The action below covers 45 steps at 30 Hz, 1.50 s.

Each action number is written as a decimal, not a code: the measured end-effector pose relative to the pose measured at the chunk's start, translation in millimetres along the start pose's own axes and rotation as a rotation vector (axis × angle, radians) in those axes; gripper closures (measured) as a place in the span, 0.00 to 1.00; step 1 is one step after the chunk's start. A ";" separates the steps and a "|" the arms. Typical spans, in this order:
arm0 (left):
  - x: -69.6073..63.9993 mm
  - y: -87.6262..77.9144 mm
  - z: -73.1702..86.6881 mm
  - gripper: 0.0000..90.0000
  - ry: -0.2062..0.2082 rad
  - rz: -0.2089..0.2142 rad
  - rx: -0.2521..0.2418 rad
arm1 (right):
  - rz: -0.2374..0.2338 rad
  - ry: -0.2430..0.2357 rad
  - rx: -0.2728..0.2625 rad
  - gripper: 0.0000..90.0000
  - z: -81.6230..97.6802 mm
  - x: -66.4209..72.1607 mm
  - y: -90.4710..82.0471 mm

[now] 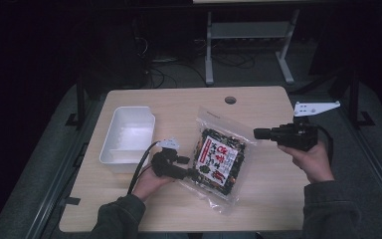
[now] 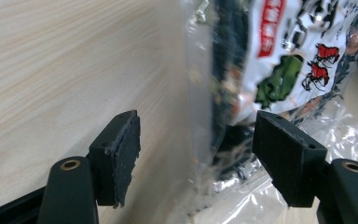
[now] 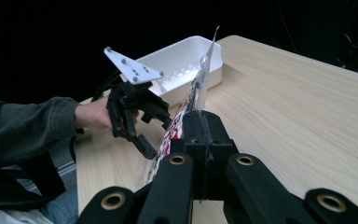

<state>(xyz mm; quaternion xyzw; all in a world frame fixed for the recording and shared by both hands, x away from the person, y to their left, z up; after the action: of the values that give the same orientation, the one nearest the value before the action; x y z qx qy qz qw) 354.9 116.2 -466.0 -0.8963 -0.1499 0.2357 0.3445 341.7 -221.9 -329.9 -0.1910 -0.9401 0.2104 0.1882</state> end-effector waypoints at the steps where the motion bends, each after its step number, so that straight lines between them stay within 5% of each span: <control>1: -2.3 0.8 -1.0 0.37 0.008 0.009 -0.002 | 0.000 -0.004 0.001 1.00 -0.4 0.7 0.2; 8: -7.5 -2.6 -0.3 0.64 0.058 0.078 0.019 | 0.016 -0.001 -0.028 1.00 0.7 0.9 -0.1; 14: -17.1 -3.0 -0.1 0.79 0.145 0.059 0.037 | 0.028 0.024 -0.041 1.00 8.6 -4.5 1.3; 17: -19.4 -3.4 -0.2 0.80 0.164 0.046 0.034 | 0.027 0.046 -0.051 0.97 12.0 -8.6 0.6; 22: -21.5 -3.9 0.3 0.80 0.182 0.028 0.032 | 0.072 0.098 -0.029 0.62 19.9 -17.6 5.4; 28: -21.9 -4.9 1.5 0.80 0.194 0.022 0.036 | 0.036 0.171 -0.027 0.42 42.9 -25.2 21.5; 37: -22.6 -5.2 1.9 0.80 0.193 0.020 0.037 | -0.022 0.189 -0.028 0.36 64.8 -18.2 46.2; 45: -25.1 -6.5 1.9 0.80 0.202 0.015 0.030 | -0.057 0.180 -0.021 0.45 71.0 -11.8 66.2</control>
<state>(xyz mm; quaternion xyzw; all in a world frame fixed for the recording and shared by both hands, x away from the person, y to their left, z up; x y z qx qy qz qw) 331.9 111.1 -454.7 -0.9114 -0.1042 0.1487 0.3693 339.6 -194.5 -423.7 -0.1842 -0.9266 0.1773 0.2758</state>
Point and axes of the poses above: each handheld gripper's, and its own axes: y roughly forward along the jaws, z roughly out of its underside, x roughly to its left, the point moved 3 cm from there along y, roughly forward along the jaws, and after that the axes turned 7 degrees about x, right-handed, at the moved point
